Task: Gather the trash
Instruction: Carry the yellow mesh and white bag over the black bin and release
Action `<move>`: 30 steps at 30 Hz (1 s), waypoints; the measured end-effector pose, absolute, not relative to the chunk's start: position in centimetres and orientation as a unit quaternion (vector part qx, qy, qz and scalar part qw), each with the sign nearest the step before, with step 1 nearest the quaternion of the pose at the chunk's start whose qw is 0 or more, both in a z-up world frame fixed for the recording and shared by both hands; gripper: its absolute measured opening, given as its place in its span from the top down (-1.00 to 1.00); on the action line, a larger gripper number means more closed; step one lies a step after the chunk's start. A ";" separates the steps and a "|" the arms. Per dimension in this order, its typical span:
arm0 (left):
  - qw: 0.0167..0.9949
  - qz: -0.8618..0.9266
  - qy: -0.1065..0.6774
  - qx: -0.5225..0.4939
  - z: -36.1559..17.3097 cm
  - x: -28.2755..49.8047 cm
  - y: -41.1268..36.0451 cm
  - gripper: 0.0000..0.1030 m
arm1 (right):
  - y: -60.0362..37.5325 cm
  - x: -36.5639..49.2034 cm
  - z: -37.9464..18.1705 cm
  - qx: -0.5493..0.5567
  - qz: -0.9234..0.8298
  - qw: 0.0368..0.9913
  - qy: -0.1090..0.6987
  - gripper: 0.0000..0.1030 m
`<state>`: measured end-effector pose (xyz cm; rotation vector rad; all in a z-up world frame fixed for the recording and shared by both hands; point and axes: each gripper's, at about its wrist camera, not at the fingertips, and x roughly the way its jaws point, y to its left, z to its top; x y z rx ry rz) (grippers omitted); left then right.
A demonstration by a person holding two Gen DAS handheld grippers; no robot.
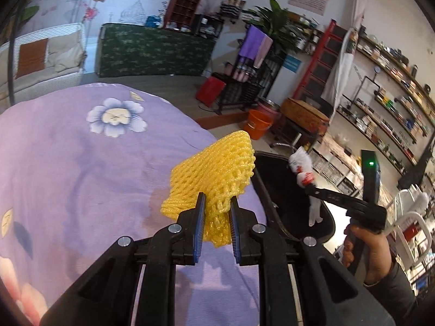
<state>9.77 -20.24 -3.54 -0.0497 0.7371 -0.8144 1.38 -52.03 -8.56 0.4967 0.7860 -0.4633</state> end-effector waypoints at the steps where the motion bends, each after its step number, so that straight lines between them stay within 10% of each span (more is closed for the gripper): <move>1: 0.849 -0.394 0.350 -0.018 -3.6 9.7 -21.0 0.68 | -52.5 1.2 -9.2 0.250 -0.226 0.862 0.379 0.37; 4: 0.842 -0.412 0.348 -0.001 -3.4 9.6 -22.6 0.68 | -53.0 0.6 -9.5 0.276 -0.232 0.859 0.364 -0.47; 30: 0.744 -0.540 0.359 0.162 -6.4 5.5 -41.8 0.68 | -58.1 -10.0 -4.2 0.291 -0.320 0.868 0.244 -0.59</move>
